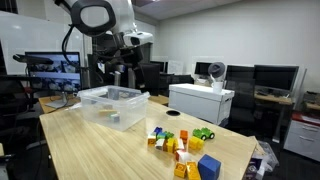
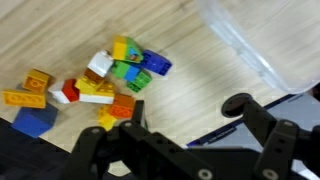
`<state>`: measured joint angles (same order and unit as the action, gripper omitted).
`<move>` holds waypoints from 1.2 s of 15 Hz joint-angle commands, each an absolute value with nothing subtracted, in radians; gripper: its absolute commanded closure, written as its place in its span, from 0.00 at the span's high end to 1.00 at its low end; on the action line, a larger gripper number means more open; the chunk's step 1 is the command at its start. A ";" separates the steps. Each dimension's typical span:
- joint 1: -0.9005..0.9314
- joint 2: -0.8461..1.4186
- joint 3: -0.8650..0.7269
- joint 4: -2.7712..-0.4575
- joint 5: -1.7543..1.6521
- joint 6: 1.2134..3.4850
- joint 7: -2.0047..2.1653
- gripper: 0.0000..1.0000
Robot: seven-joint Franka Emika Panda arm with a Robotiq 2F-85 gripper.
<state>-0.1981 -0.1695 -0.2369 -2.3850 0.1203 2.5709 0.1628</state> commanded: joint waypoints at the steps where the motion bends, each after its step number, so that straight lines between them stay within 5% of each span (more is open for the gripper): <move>1: -0.277 -0.044 -0.279 -2.374 0.096 2.606 0.209 1.00; 18: -0.266 0.297 -0.259 -2.199 0.135 2.638 0.181 1.00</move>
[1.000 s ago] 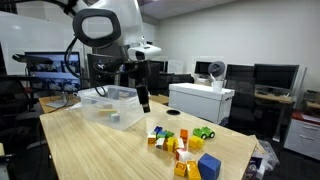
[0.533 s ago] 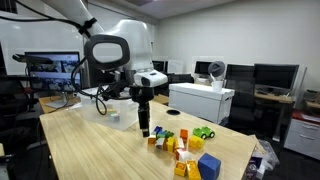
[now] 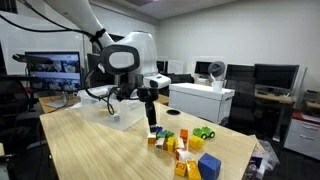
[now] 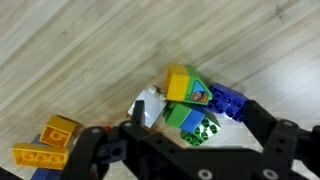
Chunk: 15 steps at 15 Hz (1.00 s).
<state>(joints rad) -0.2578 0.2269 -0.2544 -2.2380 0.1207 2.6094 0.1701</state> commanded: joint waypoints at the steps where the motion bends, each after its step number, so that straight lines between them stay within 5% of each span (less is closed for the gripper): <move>1: -0.270 0.335 -0.264 -2.178 0.137 2.640 0.183 1.00; 7: -0.257 0.400 -0.261 -2.161 0.133 2.640 0.195 1.00; 8: -0.257 0.403 -0.260 -2.159 0.133 2.640 0.196 0.77; 15: -0.247 0.338 -0.280 -2.180 0.103 2.612 0.196 0.32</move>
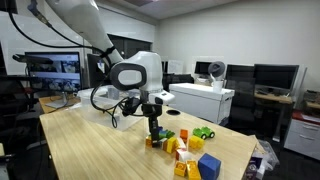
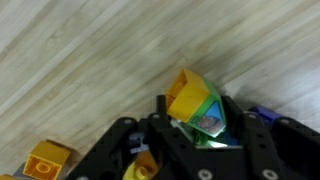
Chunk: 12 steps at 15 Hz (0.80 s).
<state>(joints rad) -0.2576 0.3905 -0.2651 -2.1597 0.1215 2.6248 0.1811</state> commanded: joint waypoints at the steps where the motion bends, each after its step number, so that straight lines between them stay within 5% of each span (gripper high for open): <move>1: -0.245 0.318 -0.282 -2.183 0.102 2.612 0.199 0.31; 12: -0.161 -0.057 -0.150 -2.224 0.229 2.558 0.074 0.31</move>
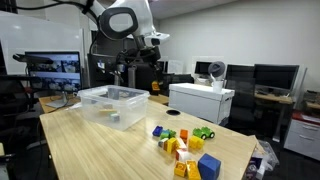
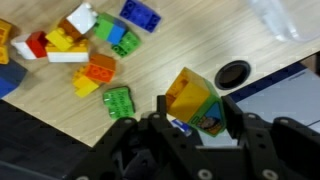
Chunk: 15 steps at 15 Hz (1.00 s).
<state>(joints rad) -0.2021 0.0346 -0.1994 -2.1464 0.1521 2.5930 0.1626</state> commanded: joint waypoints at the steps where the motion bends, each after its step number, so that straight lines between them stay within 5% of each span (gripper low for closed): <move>1: -0.137 -0.078 -0.131 -2.247 0.246 2.540 0.062 0.31; 4: -0.067 -0.114 -0.085 -2.318 0.311 2.479 -0.003 0.31; 5: -0.051 -0.116 -0.074 -2.336 0.302 2.458 -0.012 0.42; 6: -0.037 -0.117 -0.066 -2.349 0.295 2.449 -0.015 0.81; 10: -0.052 -0.100 -0.088 -2.336 0.290 2.446 -0.002 0.99; 15: -0.143 -0.073 -0.182 -2.306 0.264 2.462 0.038 1.00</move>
<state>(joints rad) -0.0921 -0.0821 -0.1441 -2.3177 0.2696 2.4628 0.0376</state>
